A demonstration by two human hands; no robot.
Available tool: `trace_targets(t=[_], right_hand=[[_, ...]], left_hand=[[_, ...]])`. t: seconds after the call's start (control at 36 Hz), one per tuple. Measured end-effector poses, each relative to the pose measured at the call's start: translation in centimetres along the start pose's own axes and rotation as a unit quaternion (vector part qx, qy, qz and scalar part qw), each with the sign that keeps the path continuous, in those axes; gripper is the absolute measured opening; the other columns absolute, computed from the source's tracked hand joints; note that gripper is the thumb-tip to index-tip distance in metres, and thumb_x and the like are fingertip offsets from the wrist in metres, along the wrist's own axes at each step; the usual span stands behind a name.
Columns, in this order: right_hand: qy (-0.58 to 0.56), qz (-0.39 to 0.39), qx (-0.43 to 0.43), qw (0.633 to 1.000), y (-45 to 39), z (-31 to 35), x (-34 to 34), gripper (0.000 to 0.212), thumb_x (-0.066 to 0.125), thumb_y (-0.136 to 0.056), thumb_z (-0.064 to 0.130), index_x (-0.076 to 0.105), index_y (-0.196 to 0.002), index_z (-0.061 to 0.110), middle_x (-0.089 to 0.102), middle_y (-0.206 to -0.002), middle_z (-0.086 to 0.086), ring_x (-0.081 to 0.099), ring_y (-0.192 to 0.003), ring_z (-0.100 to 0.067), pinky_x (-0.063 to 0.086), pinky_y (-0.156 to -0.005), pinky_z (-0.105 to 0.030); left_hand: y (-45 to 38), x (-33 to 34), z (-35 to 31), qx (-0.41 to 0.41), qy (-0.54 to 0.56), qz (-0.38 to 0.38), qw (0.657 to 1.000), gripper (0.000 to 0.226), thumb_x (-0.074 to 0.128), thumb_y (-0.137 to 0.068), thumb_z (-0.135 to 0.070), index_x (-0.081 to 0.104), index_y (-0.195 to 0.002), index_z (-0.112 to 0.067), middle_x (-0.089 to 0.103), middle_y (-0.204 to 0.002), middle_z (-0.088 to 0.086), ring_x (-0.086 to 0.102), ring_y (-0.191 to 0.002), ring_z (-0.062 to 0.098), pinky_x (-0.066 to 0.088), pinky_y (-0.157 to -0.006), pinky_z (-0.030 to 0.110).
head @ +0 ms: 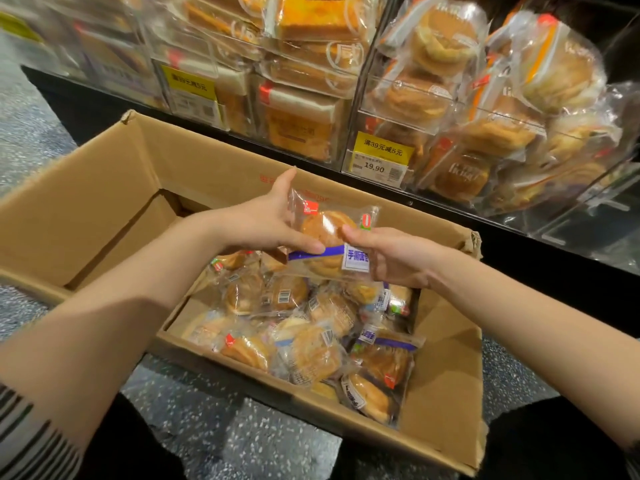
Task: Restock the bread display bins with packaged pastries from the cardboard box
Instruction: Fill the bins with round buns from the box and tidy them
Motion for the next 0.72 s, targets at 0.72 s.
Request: trace_targets(t=[0.72], right_hand=[[0.681, -0.222, 0.067, 0.695, -3.4, -3.1, -3.0, 0.052, 0.075, -0.076, 0.048, 0.058, -0.109, 0.012, 0.05, -0.093, -0.003, 0.05, -0.082, -0.021, 0.041, -0.065, -0.03]], left_hand=[[-0.5, -1.6, 3.0, -0.058, -0.245, 0.017, 0.968, 0.046, 0.082, -0.07, -0.027, 0.049, -0.102, -0.024, 0.06, -0.097, -0.002, 0.059, -0.091, 0.019, 0.05, -0.077, 0.032]])
Point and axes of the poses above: each hand's wrist, its own y-axis away from the middle knuckle, its own x-axis out of the palm, z = x × y, the point moved 8 cm from there along -y, towards the middle knuckle
